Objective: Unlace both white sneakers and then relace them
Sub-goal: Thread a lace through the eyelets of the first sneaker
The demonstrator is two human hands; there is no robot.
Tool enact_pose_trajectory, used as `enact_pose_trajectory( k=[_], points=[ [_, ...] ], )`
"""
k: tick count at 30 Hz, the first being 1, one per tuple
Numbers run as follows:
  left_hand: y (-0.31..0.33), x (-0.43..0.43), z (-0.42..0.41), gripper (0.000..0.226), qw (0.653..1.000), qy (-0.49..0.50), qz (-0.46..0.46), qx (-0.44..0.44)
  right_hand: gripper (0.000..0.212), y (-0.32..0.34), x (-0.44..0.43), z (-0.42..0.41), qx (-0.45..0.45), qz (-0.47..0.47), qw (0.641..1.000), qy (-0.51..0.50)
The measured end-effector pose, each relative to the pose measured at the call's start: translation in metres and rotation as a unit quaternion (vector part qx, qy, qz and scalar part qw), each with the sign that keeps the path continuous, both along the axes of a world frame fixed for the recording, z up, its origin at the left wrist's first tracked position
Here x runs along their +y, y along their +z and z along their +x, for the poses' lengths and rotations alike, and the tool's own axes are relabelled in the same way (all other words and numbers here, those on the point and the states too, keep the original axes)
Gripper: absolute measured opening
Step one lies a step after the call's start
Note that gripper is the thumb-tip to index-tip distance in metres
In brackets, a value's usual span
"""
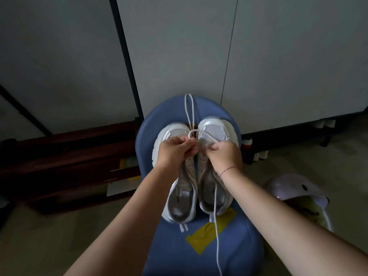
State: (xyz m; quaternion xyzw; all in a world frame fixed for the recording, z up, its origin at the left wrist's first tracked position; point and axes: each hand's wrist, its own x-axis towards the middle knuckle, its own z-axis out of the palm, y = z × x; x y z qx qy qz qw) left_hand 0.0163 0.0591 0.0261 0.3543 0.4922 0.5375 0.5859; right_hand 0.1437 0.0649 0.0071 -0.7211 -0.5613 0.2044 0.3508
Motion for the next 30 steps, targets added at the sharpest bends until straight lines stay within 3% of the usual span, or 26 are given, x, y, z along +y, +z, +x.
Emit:
enact_pose_trajectory(
  k=[3,6,11,21,30],
  points=[
    [-0.001,-0.002,0.002,0.007,1.0,-0.001,0.015,0.02,0.02,-0.006,-0.001,0.003,0.07,0.032,0.997,0.013],
    [-0.002,-0.004,0.005,0.008,0.998,0.008,0.025,0.055,0.019,-0.007,-0.007,0.009,0.157,0.039,0.986,0.023],
    [-0.005,-0.007,0.012,0.01,0.99,0.023,0.056,0.13,0.01,-0.002,-0.021,0.024,0.221,0.016,0.975,0.036],
    [-0.003,-0.012,0.017,0.01,0.988,-0.013,0.07,0.137,0.01,0.005,-0.025,0.026,0.232,-0.018,0.97,0.068],
    [-0.005,-0.006,0.014,0.011,0.972,-0.006,0.04,0.233,0.012,0.017,-0.03,0.031,0.294,-0.061,0.948,0.104]
  ],
)
